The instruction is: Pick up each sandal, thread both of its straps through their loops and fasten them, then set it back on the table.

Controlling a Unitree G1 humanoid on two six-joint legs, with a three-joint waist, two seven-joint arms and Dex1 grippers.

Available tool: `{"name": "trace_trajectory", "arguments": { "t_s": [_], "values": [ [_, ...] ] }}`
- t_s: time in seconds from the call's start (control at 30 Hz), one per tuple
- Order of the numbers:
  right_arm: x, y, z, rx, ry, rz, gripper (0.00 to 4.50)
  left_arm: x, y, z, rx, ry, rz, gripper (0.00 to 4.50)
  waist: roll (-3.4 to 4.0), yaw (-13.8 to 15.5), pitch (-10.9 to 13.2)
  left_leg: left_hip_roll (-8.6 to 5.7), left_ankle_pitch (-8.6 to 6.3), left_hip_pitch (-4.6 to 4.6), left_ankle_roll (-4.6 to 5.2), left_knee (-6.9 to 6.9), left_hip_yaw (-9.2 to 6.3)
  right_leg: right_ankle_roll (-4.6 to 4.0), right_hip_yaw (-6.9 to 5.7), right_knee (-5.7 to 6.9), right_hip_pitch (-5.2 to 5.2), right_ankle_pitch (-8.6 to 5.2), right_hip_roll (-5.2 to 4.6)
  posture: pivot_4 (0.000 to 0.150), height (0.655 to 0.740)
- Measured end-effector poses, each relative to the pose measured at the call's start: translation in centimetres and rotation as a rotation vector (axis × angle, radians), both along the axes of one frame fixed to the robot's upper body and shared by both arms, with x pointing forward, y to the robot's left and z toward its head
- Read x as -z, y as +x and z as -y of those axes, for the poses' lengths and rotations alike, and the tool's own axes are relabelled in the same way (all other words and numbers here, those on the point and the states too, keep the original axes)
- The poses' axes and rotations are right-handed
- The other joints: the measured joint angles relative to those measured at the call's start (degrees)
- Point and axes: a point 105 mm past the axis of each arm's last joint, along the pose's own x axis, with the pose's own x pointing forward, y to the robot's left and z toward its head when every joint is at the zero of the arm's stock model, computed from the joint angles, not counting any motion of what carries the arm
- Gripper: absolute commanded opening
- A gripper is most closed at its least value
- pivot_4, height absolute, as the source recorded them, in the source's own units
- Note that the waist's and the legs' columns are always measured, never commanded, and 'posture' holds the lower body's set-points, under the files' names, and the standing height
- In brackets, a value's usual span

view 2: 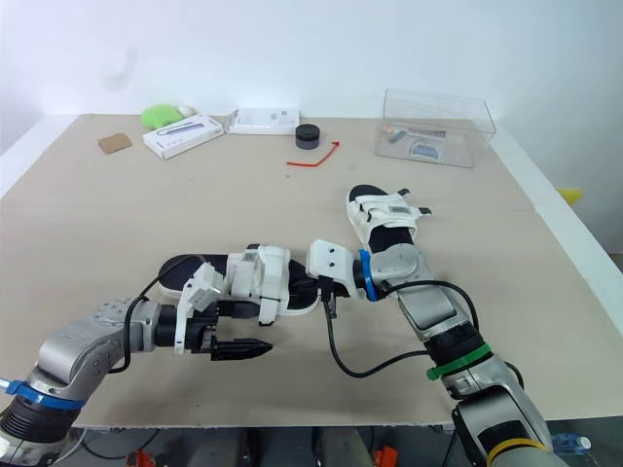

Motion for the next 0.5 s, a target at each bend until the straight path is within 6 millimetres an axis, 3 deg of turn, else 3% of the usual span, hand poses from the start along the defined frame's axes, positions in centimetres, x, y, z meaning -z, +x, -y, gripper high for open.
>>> {"name": "trace_trajectory", "arguments": {
  "t_s": [0.1,0.27,0.5],
  "values": [
    [0.0,0.0,0.0,0.0,0.0,0.0,0.0,-0.1,0.0,0.2,0.002,-0.015,-0.001,2.67,0.0,0.0,0.0,0.0,0.0,0.0,0.0,0.0,-0.01,0.0,0.0,0.0,0.0,0.0,0.01,0.15,0.74],
    [0.0,0.0,0.0,0.0,0.0,0.0,0.0,0.1,0.1,0.3,-0.008,-0.01,0.0,0.12,0.0,0.0,0.0,0.0,0.0,0.0,0.0,0.0,-0.01,0.0,0.0,0.0,0.0,0.0,0.0,0.15,0.74],
    [0.0,0.0,-0.1,-0.005,-0.001,0.0,0.0,1.1,-1.4,-0.8,0.026,0.031,-0.046,0.02,0.0,0.0,0.0,0.01,0.0,0.01,0.0,-0.06,-0.01,-0.02,-0.01,-0.02,-0.01,-0.02,0.01,0.15,0.74]
  ]
}}
